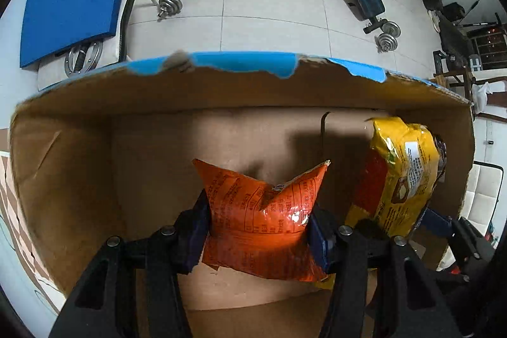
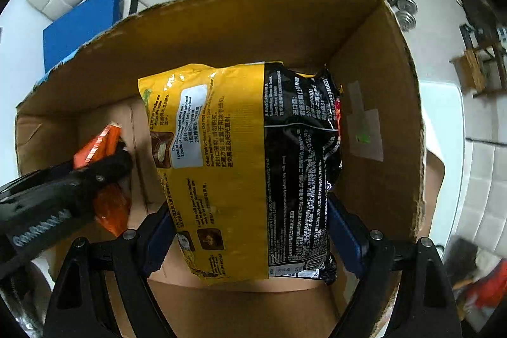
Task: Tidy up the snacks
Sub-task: 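Carry orange bag and yellow-black pack into the cardboard box with both tools, then open both tools to release the packets inside the box, then grasp the white packet with left tool while right tool grasps red spicy strip pack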
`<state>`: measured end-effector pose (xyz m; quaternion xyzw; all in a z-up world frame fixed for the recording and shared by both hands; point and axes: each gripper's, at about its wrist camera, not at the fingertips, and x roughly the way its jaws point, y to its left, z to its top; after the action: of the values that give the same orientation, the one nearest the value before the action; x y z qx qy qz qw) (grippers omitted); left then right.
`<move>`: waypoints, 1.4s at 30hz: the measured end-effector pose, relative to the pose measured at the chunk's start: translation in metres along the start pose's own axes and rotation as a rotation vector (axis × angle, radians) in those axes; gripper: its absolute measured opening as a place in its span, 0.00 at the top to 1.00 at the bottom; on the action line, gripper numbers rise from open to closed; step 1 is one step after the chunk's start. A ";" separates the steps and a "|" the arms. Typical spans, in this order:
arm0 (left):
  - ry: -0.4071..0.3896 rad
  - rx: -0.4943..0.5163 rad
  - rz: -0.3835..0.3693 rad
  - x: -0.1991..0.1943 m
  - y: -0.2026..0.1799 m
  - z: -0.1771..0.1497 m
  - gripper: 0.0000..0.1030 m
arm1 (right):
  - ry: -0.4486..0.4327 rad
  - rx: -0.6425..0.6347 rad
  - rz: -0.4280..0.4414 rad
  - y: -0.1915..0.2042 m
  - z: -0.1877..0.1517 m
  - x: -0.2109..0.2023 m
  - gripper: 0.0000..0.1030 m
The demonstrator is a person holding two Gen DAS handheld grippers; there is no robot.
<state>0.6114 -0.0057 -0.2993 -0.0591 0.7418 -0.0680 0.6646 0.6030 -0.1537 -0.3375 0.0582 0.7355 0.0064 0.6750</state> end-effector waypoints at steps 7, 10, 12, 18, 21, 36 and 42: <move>-0.007 0.009 0.002 -0.002 -0.001 -0.005 0.35 | 0.061 -0.027 -0.012 0.011 0.001 0.007 0.10; -0.022 0.007 -0.001 -0.007 0.001 -0.008 0.22 | 0.037 -0.039 -0.016 0.015 0.000 0.002 0.04; -0.033 0.007 0.005 -0.012 0.001 -0.011 0.19 | 0.036 -0.048 -0.021 0.018 -0.004 -0.003 0.03; -0.081 0.028 -0.004 -0.028 -0.003 -0.023 0.17 | 0.015 -0.052 -0.035 0.018 -0.030 -0.023 0.03; -0.148 0.044 0.003 -0.043 -0.005 -0.035 0.17 | -0.022 -0.046 -0.036 0.010 -0.053 -0.035 0.03; -0.443 0.065 0.059 -0.129 -0.011 -0.154 0.17 | -0.249 -0.079 0.027 -0.004 -0.140 -0.103 0.03; -0.460 -0.014 0.129 -0.128 0.027 -0.229 0.17 | -0.184 -0.116 0.105 -0.002 -0.202 -0.078 0.03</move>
<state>0.3981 0.0484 -0.1543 -0.0299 0.5737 -0.0052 0.8185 0.4089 -0.1489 -0.2421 0.0581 0.6649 0.0789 0.7405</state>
